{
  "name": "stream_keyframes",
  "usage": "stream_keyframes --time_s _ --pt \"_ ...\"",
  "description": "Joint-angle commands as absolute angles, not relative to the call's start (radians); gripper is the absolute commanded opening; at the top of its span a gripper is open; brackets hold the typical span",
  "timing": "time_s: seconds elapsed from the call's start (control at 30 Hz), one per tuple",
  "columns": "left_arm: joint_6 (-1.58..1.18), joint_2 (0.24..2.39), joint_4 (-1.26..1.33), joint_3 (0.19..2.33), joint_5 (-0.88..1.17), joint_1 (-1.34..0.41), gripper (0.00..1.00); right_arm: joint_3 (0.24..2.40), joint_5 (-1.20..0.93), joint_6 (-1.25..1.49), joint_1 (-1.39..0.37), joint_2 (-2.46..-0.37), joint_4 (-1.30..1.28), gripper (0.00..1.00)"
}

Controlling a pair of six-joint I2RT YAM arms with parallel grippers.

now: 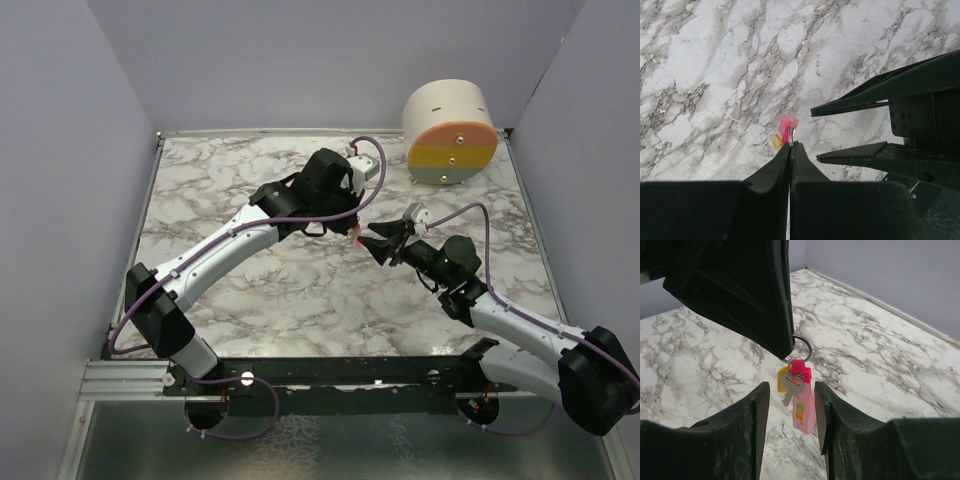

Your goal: Put the keys on the keyring

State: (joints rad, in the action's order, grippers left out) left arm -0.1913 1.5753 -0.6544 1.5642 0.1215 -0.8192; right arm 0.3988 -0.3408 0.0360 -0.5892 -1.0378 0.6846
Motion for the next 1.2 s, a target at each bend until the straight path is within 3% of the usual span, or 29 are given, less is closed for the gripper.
stream_keyframes --time_s 0.0,0.77,1.17 --pt "-0.173 1.523 -0.625 1.596 0.154 -0.815 0.0 0.41 -0.272 0.031 -0.588 -1.057 0.685 0.42" --pt "-0.213 1.512 -0.574 1.589 0.192 -0.815 0.0 0.428 -0.396 0.047 -0.587 -1.116 0.726 0.37" --pt "-0.231 1.521 -0.525 1.55 0.245 -0.816 0.0 0.428 -0.432 0.085 -0.588 -1.15 0.779 0.29"
